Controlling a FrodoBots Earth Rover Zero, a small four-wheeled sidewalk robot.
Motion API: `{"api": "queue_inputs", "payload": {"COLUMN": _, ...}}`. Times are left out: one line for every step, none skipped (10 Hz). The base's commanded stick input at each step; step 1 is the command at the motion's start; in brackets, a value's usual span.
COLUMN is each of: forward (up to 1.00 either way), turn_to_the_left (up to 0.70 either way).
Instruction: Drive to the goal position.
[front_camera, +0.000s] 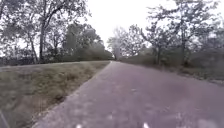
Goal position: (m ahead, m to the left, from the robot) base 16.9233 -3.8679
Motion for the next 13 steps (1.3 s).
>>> {"api": "queue_inputs", "payload": {"forward": 0.7, "turn_to_the_left": 0.0}}
{"api": "queue_inputs", "payload": {"forward": 0.7, "turn_to_the_left": 0.0}}
{"api": "queue_inputs", "payload": {"forward": 0.7, "turn_to_the_left": 0.0}}
{"api": "queue_inputs", "payload": {"forward": 0.7, "turn_to_the_left": 0.27}}
{"api": "queue_inputs", "payload": {"forward": 0.7, "turn_to_the_left": 0.35}}
{"api": "queue_inputs", "payload": {"forward": 0.7, "turn_to_the_left": 0.35}}
{"api": "queue_inputs", "payload": {"forward": 0.7, "turn_to_the_left": 0.35}}
{"api": "queue_inputs", "payload": {"forward": 0.7, "turn_to_the_left": 0.35}}
{"api": "queue_inputs", "payload": {"forward": 0.7, "turn_to_the_left": 0.35}}
{"api": "queue_inputs", "payload": {"forward": 0.7, "turn_to_the_left": 0.17}}
{"api": "queue_inputs", "payload": {"forward": 0.7, "turn_to_the_left": 0.0}}
{"api": "queue_inputs", "payload": {"forward": 0.7, "turn_to_the_left": 0.0}}
{"api": "queue_inputs", "payload": {"forward": 0.7, "turn_to_the_left": 0.0}}
